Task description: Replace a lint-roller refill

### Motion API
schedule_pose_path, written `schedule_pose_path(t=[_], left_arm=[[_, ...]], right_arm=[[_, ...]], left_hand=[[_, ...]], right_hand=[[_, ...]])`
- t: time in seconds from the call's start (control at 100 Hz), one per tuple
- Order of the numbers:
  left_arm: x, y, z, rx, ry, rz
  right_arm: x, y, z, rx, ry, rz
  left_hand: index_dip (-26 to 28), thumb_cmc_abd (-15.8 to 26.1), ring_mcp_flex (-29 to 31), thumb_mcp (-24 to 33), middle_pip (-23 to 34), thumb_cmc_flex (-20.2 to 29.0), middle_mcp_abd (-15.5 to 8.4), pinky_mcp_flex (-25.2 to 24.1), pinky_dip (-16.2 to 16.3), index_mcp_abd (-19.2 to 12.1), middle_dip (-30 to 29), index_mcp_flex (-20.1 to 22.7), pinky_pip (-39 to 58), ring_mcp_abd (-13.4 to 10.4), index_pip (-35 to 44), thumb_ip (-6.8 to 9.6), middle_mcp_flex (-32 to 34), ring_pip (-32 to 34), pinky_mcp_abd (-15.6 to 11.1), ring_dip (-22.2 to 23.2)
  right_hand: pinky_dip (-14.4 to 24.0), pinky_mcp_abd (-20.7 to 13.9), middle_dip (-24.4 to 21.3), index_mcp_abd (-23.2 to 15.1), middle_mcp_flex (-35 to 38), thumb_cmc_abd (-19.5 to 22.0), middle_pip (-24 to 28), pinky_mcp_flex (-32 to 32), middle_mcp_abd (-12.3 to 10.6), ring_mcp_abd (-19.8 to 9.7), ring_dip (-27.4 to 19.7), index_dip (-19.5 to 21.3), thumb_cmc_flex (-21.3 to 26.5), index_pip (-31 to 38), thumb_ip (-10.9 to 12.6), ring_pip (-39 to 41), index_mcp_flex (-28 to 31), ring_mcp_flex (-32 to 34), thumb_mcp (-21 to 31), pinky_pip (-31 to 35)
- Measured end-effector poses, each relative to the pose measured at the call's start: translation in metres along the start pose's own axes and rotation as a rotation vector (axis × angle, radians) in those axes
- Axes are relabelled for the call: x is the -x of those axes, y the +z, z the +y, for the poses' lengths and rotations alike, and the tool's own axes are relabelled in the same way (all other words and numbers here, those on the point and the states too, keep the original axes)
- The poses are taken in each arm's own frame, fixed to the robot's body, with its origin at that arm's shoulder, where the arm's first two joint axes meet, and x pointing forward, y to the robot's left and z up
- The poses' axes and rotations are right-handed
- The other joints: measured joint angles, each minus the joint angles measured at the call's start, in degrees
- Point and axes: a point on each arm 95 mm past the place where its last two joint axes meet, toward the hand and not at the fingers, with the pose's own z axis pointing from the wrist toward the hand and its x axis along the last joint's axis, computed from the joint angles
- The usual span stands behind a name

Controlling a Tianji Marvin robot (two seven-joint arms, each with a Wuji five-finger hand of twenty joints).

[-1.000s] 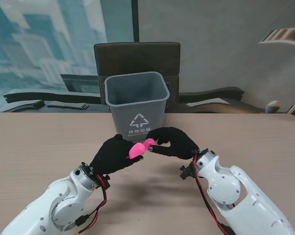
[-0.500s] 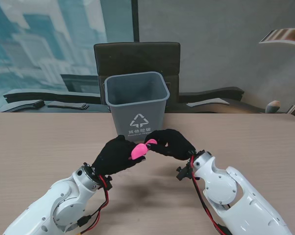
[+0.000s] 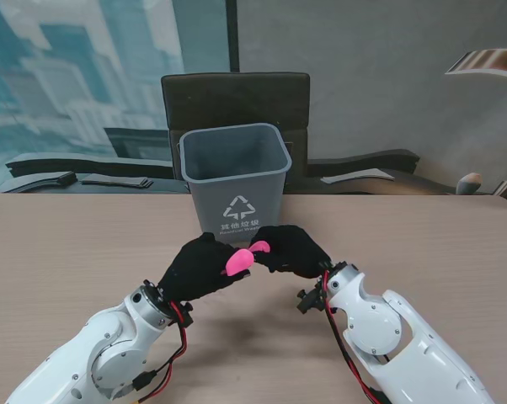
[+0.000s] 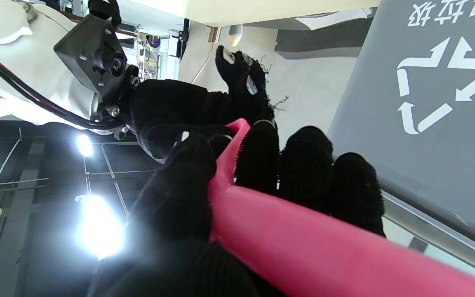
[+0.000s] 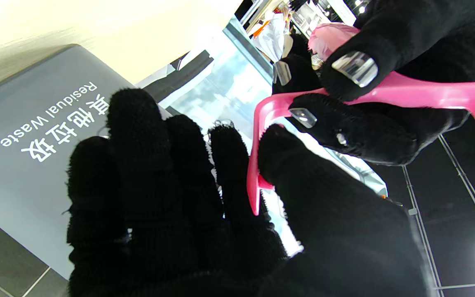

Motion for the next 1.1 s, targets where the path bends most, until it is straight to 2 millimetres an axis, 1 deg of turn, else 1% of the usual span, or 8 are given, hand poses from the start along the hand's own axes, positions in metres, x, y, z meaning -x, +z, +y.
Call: schedule_pose_path(t=[0.15,0.33,0.37,0.47,0.57,0.61,0.71,1.1], left_arm=[[-0.0004,-0.0002,0.0003,0.000,0.001,0.000],[-0.0003,-0.0003,0.0008,0.000,0.001,-0.006],[0.0000,-0.0005,0.0011,0.001,0.002,-0.012],[0.0004,-0.0018,0.0019,0.003,0.006,-0.027],[0.0002,-0.0034,0.0028,0.007,0.011,-0.037],[0.0002,-0.0038,0.0028,0.008,0.015,-0.039],[0.0016,-0.0041,0.0011,0.007,0.029,-0.051],[0.0080,-0.0097,-0.0021,0.003,0.071,-0.089]], right_arm=[[-0.0006,0.0002,-0.0003,0.006,0.002,0.006],[-0.0016,0.0004,-0.0006,0.023,0.007,0.011],[-0.0018,0.0002,-0.0008,0.028,0.013,0.010],[-0.0023,-0.0006,-0.0007,0.042,0.040,-0.002],[-0.0026,-0.0009,0.0006,0.048,0.048,-0.011],[-0.0022,-0.0011,0.0008,0.048,0.047,-0.013],[-0.0022,-0.0016,-0.0010,0.042,0.052,-0.013],[-0.0052,-0.0058,-0.0030,0.061,0.101,-0.051]], left_hand=[[0.01,0.00,0.00,-0.63,0.01,0.00,0.00,0.00,0.00,-0.04,0.00,0.01,0.00,0.00,0.04,-0.03,0.00,0.01,0.00,0.00],[-0.49,-0.01,-1.04,-0.66,-1.91,-0.31,0.01,-1.62,0.00,-0.43,-1.20,-0.06,-0.33,-0.02,-1.61,-0.03,-1.91,-1.12,-0.10,-0.76],[-0.53,-0.12,-1.89,1.09,-3.21,-2.43,0.05,-2.56,0.00,-0.50,-2.05,-0.66,-1.40,-0.12,-4.68,-0.03,-3.72,-2.63,-0.64,-0.83],[-0.17,-1.15,-6.70,13.27,-6.68,-13.31,0.82,-6.11,0.00,-0.66,-4.21,-2.34,-4.57,-0.33,-11.14,-0.03,-10.34,-6.53,-1.34,-0.88],[-0.10,-2.41,-10.52,17.03,-9.80,-17.79,2.05,-9.22,0.00,-0.68,-6.15,-6.25,-7.41,-0.33,-15.51,-0.02,-16.02,-10.02,-1.39,-1.42],[-2.67,-4.16,-11.63,17.97,-11.30,-19.19,2.24,-10.18,-0.01,3.38,-6.57,-11.38,-8.52,-0.33,-24.82,0.01,-17.56,-10.89,-1.44,-1.43],[-5.26,-5.31,-13.57,18.54,-12.48,-19.98,3.59,-11.68,-0.02,6.92,-7.31,-14.13,-10.09,-0.27,-31.93,0.04,-20.78,-12.41,-1.43,-1.45],[-7.31,-8.85,-17.71,22.41,-15.03,-24.75,5.79,-14.42,-0.02,10.79,-8.60,-18.08,-12.82,0.23,-38.88,0.13,-25.32,-15.61,-1.32,-2.12]], right_hand=[[0.24,0.61,2.75,0.82,2.91,-1.87,1.36,4.12,-0.66,-0.38,1.19,-0.02,0.42,0.58,-4.06,2.75,1.98,3.85,3.34,1.71],[0.79,1.31,8.05,1.25,3.63,-3.72,2.14,6.03,-0.71,-0.45,4.88,1.09,0.42,1.23,-4.63,7.77,2.79,4.33,6.14,2.71],[0.80,1.33,8.85,1.26,3.64,-3.85,2.14,6.19,-0.71,-0.45,5.48,1.44,0.42,1.25,-4.64,8.25,2.81,4.33,6.43,2.72],[0.81,1.40,9.69,1.35,3.64,-3.59,2.14,6.25,-0.68,-0.45,6.18,1.54,0.47,1.26,-4.57,8.77,2.81,4.33,9.49,2.75],[0.81,1.54,10.19,2.63,3.64,-3.47,2.14,6.36,-0.65,-0.39,6.23,1.55,1.46,1.26,-3.89,9.25,2.81,4.33,11.38,2.76],[0.81,1.77,10.25,2.61,4.15,-4.38,2.14,6.71,-0.55,-0.34,6.26,1.55,1.50,1.26,-4.68,9.29,2.82,4.89,11.81,2.76],[0.83,1.94,10.84,2.61,4.23,-4.87,2.12,6.95,-0.55,-0.27,6.80,1.56,1.50,1.26,-5.51,9.89,2.85,4.90,11.81,2.76],[0.91,1.98,11.63,2.60,4.27,-4.92,2.08,7.52,-0.49,-0.26,7.74,1.57,1.51,1.26,-5.53,10.77,3.41,4.90,11.81,2.77]])
